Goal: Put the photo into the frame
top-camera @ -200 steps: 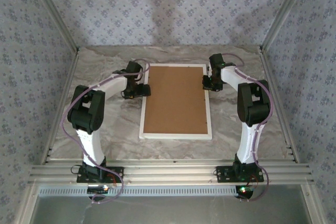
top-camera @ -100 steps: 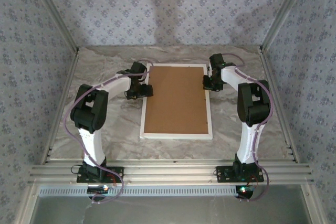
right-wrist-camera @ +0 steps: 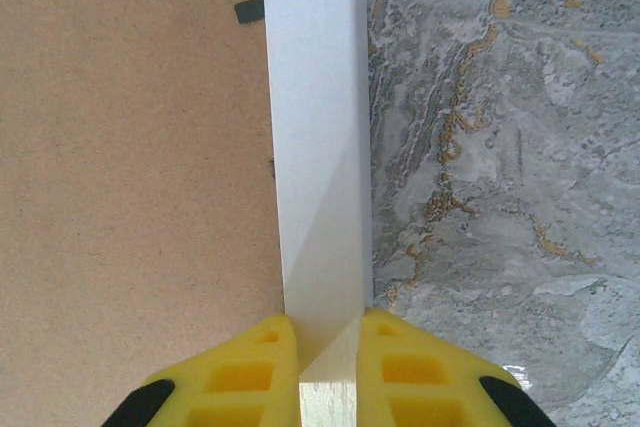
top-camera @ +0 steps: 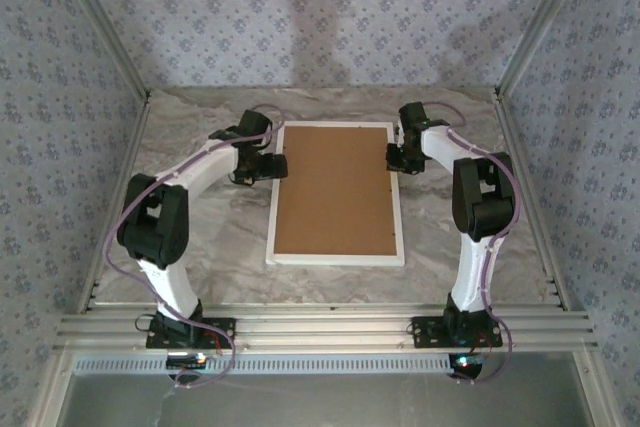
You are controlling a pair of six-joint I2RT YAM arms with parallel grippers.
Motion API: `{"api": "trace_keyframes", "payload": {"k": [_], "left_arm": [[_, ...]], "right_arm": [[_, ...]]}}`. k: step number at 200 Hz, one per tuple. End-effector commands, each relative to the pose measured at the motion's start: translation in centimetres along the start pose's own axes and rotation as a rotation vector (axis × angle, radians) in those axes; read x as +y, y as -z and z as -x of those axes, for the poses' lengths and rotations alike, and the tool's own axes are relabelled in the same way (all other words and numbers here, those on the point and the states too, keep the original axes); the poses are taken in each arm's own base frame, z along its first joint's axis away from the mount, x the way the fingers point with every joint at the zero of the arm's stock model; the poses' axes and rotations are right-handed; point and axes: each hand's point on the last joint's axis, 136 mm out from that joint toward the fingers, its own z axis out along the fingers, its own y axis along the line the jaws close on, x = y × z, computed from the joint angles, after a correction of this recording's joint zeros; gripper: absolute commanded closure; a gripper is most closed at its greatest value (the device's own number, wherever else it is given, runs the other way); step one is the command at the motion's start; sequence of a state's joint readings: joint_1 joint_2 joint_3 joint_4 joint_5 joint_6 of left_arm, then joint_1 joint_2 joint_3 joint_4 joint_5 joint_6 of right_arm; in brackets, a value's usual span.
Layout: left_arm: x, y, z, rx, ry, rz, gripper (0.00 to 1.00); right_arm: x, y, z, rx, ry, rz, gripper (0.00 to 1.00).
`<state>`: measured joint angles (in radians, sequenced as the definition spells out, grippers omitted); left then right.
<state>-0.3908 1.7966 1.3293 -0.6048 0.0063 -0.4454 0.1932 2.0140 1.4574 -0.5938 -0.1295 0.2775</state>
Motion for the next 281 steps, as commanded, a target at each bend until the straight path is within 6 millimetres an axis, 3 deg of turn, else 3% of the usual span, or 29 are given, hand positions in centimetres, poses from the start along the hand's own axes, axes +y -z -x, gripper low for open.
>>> {"api": "trace_keyframes", "payload": {"k": [1, 38, 63, 115, 162, 281], "left_arm": [[1.6, 0.7, -1.1, 0.013, 0.002, 0.034, 0.14], [3.3, 1.0, -2.8, 0.036, 0.025, 0.049, 0.14], [3.3, 1.0, -3.6, 0.057, 0.040, 0.029, 0.14], [4.2, 1.0, -8.4, 0.167, 0.063, 0.016, 0.14], [4.0, 1.1, -11.3, 0.220, 0.059, -0.006, 0.14], [2.6, -0.1, -12.5, 0.269, 0.041, -0.023, 0.14]], "right_arm": [[0.8, 0.1, -0.9, 0.030, -0.011, 0.025, 0.85], [1.0, 0.1, -0.7, 0.025, -0.011, 0.027, 0.85], [1.0, 0.0, -0.7, 0.026, -0.010, 0.025, 0.85], [1.0, 0.1, -0.7, 0.028, -0.007, 0.024, 0.85], [1.0, 0.0, -0.9, 0.034, -0.006, 0.020, 0.85], [1.0, 0.0, -1.0, 0.034, -0.005, 0.018, 0.85]]}}
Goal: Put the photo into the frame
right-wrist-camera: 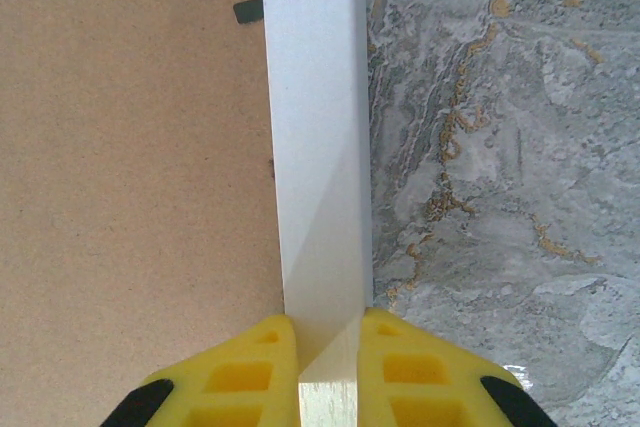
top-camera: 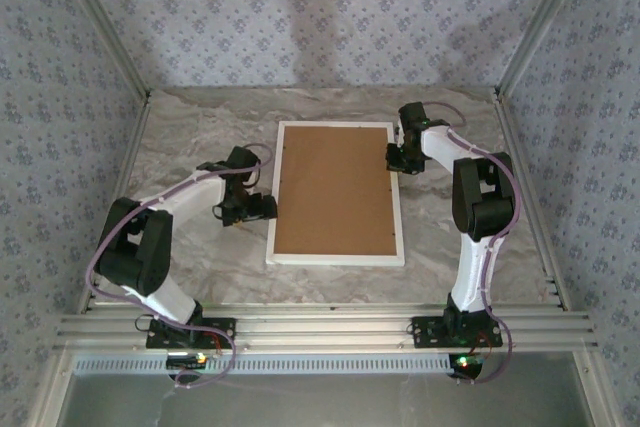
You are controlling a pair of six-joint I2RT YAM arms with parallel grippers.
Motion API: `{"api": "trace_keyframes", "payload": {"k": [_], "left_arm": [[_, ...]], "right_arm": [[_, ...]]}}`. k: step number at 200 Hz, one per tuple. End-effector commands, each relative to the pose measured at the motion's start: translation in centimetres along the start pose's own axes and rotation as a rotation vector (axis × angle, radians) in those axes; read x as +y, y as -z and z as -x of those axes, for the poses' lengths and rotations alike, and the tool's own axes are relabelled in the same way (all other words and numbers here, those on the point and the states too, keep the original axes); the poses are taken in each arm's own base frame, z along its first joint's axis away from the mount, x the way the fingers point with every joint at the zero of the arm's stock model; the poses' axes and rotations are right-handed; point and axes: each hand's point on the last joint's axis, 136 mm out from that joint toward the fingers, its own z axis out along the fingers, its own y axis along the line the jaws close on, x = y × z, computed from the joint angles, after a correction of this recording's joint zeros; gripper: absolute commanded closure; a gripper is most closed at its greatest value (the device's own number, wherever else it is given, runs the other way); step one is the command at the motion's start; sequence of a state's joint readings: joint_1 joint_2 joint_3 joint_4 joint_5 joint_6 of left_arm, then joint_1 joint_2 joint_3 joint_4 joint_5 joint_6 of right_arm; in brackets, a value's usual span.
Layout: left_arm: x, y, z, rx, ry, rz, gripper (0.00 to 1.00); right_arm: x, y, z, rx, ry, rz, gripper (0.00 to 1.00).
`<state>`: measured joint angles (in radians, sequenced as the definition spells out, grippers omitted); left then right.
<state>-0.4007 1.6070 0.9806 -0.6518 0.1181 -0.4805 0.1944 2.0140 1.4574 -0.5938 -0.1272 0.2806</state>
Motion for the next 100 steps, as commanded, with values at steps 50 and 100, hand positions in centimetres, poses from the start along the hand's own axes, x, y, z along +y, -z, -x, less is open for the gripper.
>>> {"api": "trace_keyframes", "payload": {"k": [50, 100], "left_arm": [[-0.7, -1.0, -1.4, 0.062, -0.008, -0.008, 0.14], [-1.0, -2.0, -1.1, 0.068, -0.016, -0.007, 0.14]], "right_arm": [[1.0, -0.2, -1.1, 0.040, -0.003, 0.020, 0.85], [1.0, -0.1, -1.1, 0.039, -0.003, 0.020, 0.85]]}}
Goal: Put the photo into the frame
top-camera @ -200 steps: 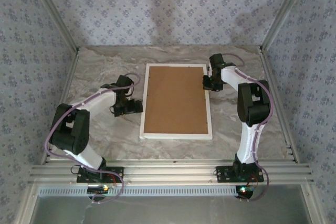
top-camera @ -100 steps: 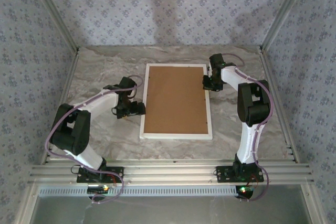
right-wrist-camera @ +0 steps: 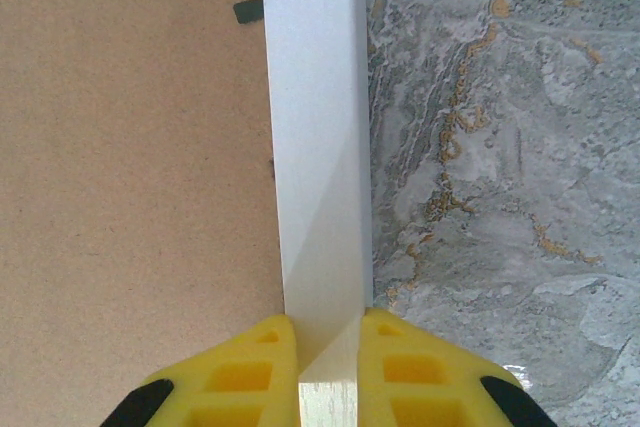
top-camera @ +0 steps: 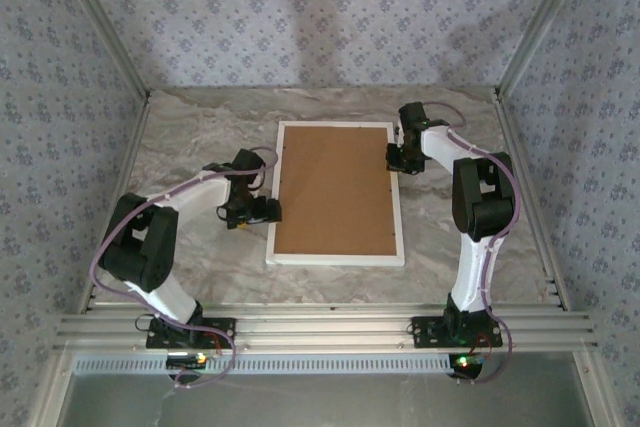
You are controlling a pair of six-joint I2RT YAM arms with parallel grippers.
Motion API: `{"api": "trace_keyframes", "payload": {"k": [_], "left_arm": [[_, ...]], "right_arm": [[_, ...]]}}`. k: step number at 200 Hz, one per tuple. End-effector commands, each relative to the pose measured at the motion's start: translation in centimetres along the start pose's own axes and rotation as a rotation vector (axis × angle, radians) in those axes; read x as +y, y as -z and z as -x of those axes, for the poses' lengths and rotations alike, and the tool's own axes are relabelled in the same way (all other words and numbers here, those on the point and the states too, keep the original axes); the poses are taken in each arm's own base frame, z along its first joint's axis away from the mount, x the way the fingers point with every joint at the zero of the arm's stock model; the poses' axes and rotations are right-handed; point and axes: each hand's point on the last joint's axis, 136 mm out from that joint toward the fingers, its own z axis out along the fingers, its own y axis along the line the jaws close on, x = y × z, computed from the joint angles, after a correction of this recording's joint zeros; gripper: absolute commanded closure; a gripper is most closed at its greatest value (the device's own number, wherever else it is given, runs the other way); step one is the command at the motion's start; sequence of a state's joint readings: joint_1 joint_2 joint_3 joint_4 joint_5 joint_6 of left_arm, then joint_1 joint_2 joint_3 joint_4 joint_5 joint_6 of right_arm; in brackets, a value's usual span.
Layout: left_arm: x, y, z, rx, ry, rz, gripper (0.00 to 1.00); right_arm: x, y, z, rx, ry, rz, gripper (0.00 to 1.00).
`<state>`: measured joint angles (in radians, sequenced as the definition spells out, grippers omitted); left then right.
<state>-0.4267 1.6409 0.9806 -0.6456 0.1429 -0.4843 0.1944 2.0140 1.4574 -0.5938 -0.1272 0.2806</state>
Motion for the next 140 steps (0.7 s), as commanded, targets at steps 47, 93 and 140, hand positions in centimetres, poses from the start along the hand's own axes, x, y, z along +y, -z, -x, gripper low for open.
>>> {"api": "trace_keyframes", "payload": {"k": [47, 93, 140], "left_arm": [[-0.2, -2.9, -0.2, 0.064, -0.019, 0.031, 0.15], [-0.2, -4.9, -1.9, 0.151, -0.075, 0.096, 0.15], [-0.8, -5.4, -2.3, 0.161, -0.106, 0.123, 0.15]], "right_arm": [[1.0, -0.1, -1.2, 0.043, -0.002, 0.023, 0.85], [1.2, -0.1, -1.1, 0.038, 0.000, 0.026, 0.85], [1.3, -0.1, -1.1, 0.042, 0.003, 0.028, 0.85]]}}
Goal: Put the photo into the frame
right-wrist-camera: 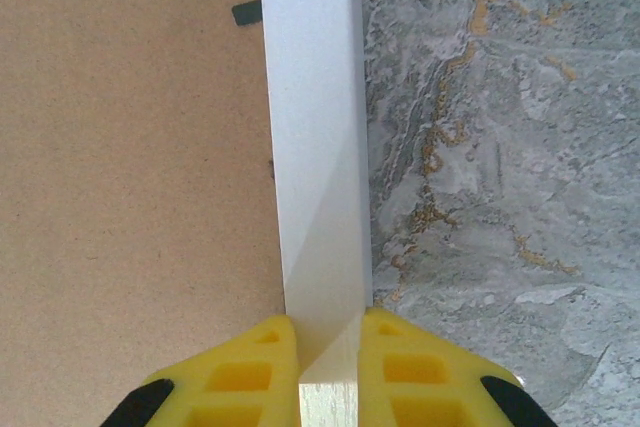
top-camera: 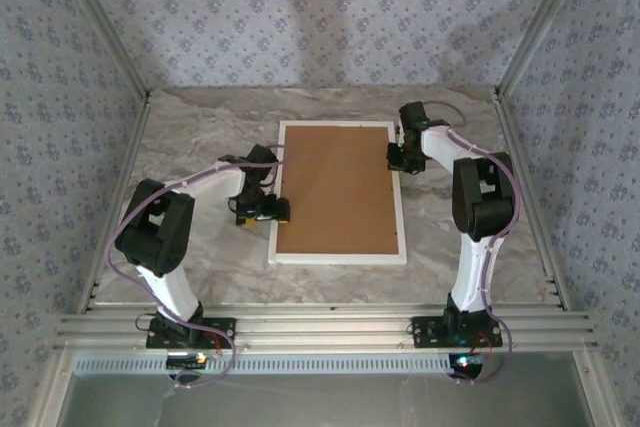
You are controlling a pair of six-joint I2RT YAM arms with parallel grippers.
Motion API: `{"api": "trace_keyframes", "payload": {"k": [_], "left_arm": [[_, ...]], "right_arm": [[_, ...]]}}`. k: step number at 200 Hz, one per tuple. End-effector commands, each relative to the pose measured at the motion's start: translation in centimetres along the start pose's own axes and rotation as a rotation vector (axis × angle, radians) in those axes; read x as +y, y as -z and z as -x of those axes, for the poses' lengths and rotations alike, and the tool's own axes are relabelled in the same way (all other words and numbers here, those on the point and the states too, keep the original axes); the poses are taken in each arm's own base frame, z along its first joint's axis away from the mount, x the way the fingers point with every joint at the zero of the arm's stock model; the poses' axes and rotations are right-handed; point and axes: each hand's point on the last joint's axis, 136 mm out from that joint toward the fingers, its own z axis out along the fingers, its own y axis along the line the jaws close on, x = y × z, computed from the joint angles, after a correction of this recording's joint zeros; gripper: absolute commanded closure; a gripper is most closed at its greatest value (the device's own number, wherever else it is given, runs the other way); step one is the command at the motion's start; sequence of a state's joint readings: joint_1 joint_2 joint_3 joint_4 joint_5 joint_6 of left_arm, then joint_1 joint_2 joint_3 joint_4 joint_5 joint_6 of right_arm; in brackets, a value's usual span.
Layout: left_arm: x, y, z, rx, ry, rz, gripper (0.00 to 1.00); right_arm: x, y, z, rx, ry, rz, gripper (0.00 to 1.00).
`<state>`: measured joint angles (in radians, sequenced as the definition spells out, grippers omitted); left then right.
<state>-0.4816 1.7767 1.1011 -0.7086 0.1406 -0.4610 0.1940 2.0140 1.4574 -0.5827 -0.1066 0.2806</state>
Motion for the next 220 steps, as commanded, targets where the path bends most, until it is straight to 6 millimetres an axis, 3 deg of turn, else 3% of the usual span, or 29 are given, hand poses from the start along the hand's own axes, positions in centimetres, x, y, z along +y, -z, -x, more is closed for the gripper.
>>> {"api": "trace_keyframes", "payload": {"k": [1, 45, 95, 130, 165, 190, 220], "left_arm": [[0.8, -4.0, -2.3, 0.084, -0.039, 0.087, 0.15], [0.1, -1.0, 0.3, 0.007, -0.082, 0.108, 0.15], [-0.4, 4.6, 4.2, -0.149, -0.089, 0.093, 0.13], [0.1, 7.8, 6.6, -0.283, -0.039, 0.043, 0.12], [0.8, 8.2, 8.9, -0.377, 0.047, -0.028, 0.10], [0.8, 8.0, 10.2, -0.415, 0.112, -0.109, 0.11], [1.1, 7.4, 9.7, -0.387, 0.113, -0.096, 0.11]], "right_arm": [[1.7, 0.0, -1.5, 0.058, 0.004, 0.046, 0.85], [1.7, 0.6, -1.4, 0.056, 0.000, 0.052, 0.85], [1.3, 1.3, -1.1, 0.042, -0.007, 0.054, 0.84], [1.1, 2.2, -0.4, 0.016, -0.018, 0.064, 0.72], [0.7, 3.8, -0.4, -0.025, -0.038, 0.093, 0.49], [0.3, 5.0, -0.6, -0.058, -0.053, 0.120, 0.47], [0.1, 5.4, -1.5, -0.053, -0.046, 0.120, 0.46]]}}
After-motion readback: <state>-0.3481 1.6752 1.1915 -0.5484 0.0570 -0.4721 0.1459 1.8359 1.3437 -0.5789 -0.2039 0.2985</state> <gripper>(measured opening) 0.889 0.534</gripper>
